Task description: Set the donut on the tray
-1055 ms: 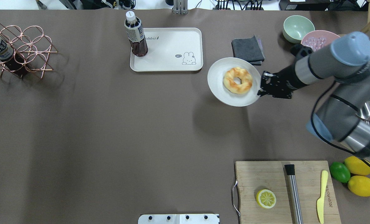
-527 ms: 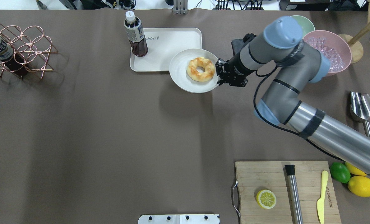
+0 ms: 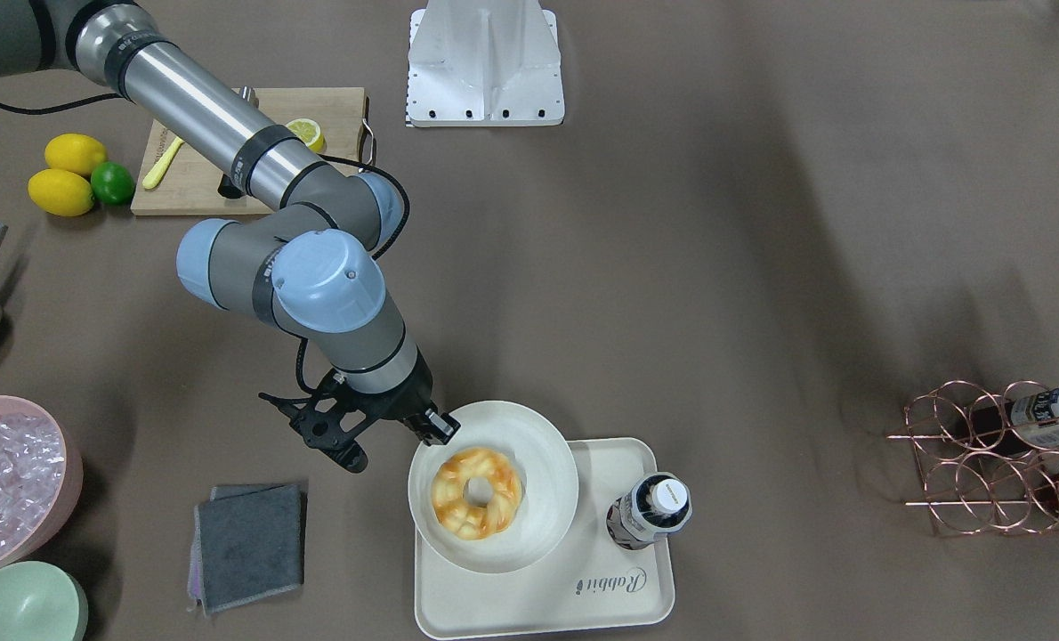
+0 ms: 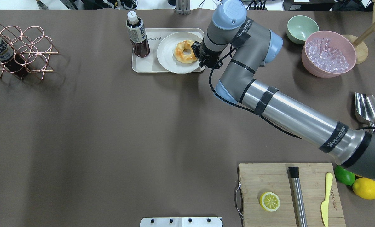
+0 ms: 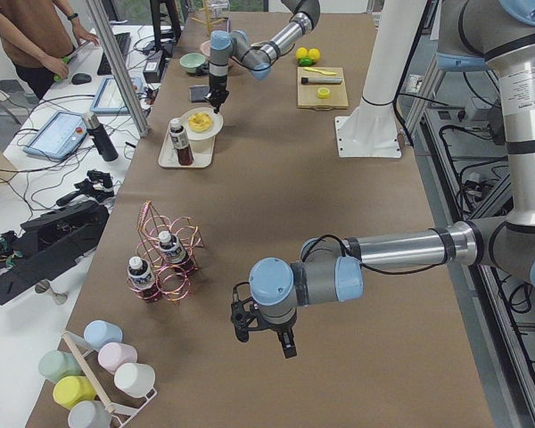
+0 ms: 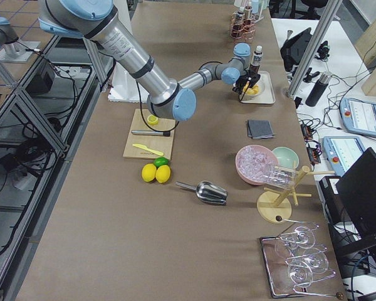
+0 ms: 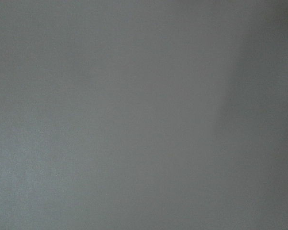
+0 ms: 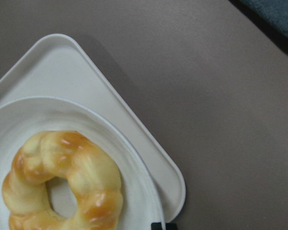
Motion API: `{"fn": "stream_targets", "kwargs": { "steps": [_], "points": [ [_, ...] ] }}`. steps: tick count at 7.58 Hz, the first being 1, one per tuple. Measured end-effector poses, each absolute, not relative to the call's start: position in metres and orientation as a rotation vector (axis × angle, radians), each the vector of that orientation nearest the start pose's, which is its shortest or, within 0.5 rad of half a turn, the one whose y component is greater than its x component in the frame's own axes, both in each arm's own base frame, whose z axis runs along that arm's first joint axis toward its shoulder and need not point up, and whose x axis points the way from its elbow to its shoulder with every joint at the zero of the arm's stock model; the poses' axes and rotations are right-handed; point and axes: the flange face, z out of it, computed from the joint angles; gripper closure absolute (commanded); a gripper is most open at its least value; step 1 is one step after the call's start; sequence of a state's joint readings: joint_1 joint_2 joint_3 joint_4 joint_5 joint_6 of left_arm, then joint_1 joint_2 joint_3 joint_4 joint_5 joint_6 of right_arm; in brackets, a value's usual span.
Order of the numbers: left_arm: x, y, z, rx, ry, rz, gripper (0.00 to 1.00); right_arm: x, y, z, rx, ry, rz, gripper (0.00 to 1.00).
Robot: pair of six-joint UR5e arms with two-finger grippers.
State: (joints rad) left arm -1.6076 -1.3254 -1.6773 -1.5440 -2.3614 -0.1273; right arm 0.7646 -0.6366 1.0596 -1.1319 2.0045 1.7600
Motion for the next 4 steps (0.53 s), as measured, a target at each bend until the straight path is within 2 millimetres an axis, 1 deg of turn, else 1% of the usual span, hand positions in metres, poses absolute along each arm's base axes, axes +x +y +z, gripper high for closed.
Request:
{"fn": "stream_targets", "kwargs": {
  "steps": [1,2,4],
  "points": [
    [-0.076,-0.37,0.714,-0.19,0.782,-0.22,0.02,-0.545,-0.657,0.228,-0.154,-0.933,0.709,1.0],
    [-0.076,-0.37,0.712,-0.187,0.782,-0.218,0.02,-0.549,-0.666,0.226,-0.156,-0.922,0.717,1.0],
    [-0.077,-0.371,0.71,-0.183,0.781,-0.218,0.02,-0.555,-0.679,0.228,-0.158,-0.917,0.731,1.0]
  ]
}}
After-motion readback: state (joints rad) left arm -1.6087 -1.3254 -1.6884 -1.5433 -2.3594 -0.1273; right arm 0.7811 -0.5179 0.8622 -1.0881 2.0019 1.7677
